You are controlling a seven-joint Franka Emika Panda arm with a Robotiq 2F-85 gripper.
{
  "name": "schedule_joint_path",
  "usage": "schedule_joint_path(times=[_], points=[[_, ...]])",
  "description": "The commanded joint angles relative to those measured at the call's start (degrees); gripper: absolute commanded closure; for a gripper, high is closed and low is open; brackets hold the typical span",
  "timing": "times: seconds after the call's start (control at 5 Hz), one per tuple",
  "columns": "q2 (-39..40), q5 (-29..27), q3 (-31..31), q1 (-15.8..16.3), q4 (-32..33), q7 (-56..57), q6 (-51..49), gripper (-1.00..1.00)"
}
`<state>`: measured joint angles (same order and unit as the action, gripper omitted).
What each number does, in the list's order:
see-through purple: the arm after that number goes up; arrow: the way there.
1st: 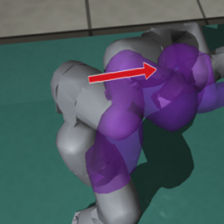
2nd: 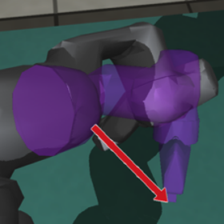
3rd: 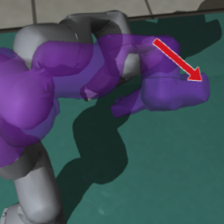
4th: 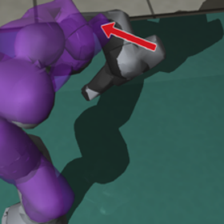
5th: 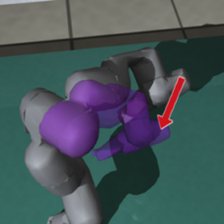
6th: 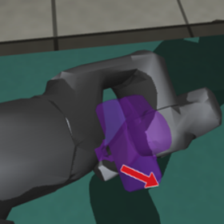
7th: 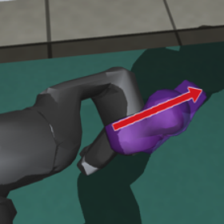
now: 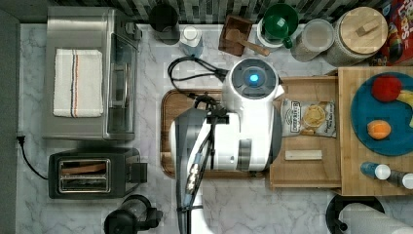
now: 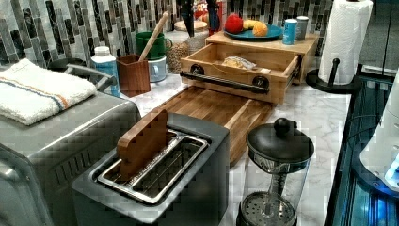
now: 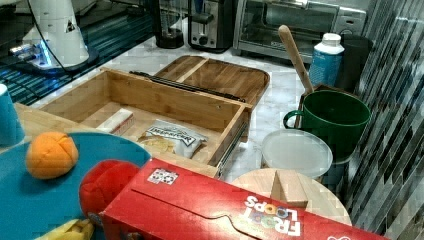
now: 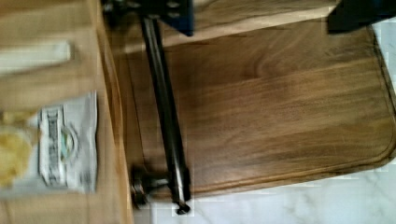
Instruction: Close the drawer.
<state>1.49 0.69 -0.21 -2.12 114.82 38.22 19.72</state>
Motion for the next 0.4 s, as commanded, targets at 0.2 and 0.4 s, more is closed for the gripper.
schedule_joint_path(times=[0.2,0.4], points=[[-2.0,1.7,-3.9,2.3,6.5,4.5,8.1,1.0],[0.7,0.5,-3.5,1.4,6.3,7.5,8.4,1.0]])
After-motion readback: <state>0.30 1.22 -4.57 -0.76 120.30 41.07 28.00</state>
